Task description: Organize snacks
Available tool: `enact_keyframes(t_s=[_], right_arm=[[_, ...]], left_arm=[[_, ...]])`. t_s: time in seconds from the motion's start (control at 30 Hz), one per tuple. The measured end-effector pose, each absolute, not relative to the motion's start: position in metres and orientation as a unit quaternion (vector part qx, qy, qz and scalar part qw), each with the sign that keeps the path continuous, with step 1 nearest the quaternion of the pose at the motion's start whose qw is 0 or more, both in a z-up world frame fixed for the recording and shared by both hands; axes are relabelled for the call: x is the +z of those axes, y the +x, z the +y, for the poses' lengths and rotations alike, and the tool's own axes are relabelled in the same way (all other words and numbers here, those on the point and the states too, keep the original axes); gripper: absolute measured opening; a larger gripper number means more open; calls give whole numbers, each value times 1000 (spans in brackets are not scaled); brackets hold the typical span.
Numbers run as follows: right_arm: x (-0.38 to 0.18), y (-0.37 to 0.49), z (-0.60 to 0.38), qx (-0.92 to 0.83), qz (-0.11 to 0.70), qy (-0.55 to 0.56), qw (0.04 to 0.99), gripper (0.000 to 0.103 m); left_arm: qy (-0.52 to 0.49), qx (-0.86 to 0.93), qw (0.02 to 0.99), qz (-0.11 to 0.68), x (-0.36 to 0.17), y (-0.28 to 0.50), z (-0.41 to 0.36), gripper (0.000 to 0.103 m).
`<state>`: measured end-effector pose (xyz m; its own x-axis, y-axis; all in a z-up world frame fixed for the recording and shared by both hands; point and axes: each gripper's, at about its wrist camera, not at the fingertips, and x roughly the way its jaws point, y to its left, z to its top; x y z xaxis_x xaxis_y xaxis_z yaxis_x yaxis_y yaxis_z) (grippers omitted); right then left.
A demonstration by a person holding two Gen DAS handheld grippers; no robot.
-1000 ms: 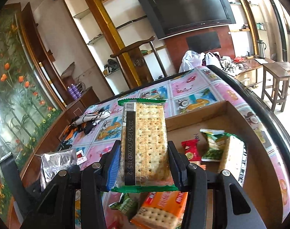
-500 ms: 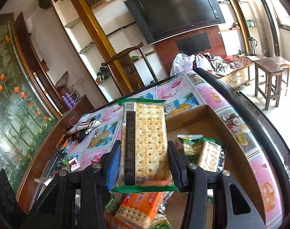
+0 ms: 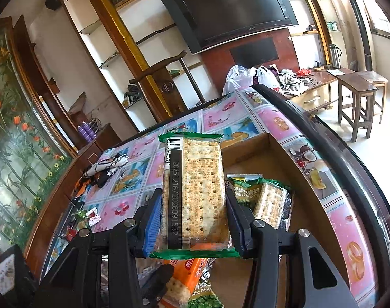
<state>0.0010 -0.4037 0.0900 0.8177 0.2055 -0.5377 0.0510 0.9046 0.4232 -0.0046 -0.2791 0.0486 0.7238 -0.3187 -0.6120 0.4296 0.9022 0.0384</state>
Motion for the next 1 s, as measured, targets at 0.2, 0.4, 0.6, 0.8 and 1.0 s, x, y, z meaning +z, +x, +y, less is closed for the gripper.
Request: enact_keyframes(t_s=[0.2, 0.4, 0.6, 0.8, 1.0], right_arm=[[86, 4, -403, 36, 307, 214, 927, 50], [84, 6, -402, 32, 312, 210, 926, 50], [75, 11, -405, 18, 330, 208, 921, 50], [68, 15, -409, -9, 353, 202, 914, 50], [63, 16, -412, -26, 365, 199, 909, 50]], left_arm=[[93, -205, 925, 305, 48, -5, -279, 21], [100, -206, 927, 297, 46, -10, -281, 21], [100, -209, 927, 295, 46, -10, -283, 21], [87, -231, 922, 299, 47, -6, -286, 21], [65, -261, 912, 309, 46, 0, -288, 21]])
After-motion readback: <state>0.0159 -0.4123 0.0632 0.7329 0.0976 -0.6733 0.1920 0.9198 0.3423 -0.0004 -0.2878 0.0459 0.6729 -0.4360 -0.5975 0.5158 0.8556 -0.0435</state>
